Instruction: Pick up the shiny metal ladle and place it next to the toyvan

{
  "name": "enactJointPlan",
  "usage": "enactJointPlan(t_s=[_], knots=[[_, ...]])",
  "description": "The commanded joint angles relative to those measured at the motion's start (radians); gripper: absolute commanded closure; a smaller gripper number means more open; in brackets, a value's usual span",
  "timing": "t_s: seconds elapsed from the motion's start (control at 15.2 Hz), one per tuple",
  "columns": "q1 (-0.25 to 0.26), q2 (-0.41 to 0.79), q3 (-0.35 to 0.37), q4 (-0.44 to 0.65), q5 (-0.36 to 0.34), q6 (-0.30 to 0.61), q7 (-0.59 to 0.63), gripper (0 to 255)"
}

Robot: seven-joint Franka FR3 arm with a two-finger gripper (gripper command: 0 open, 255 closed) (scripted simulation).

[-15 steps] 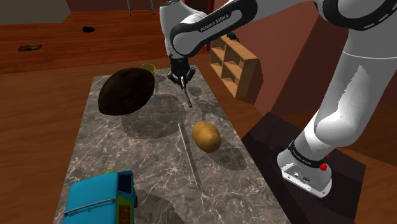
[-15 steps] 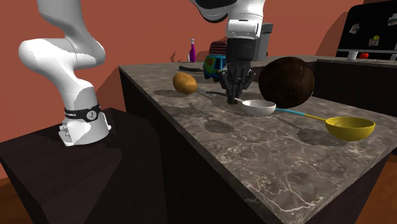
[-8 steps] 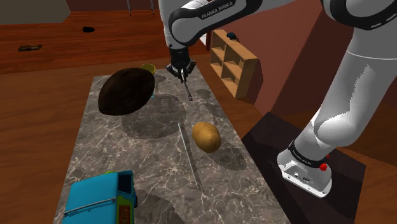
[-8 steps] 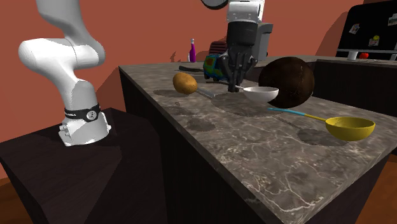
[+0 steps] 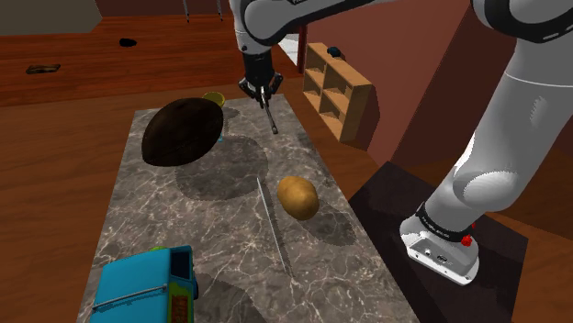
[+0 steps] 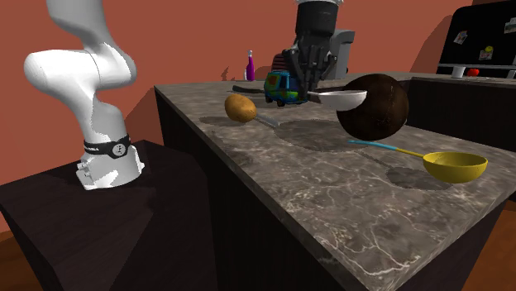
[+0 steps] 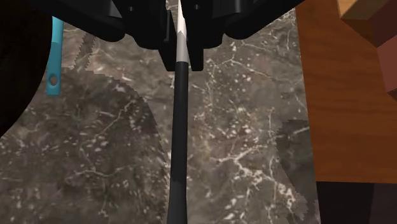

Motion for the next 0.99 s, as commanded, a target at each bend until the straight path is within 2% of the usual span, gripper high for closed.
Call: enactJointPlan(t_s=[0.0, 0.92], knots=[[0.000, -0.006, 0.001, 0.021, 0.003, -0.027, -0.004, 255], [0.005, -0.015, 0.005, 0.197, 0.011, -0.211, -0.023, 255]])
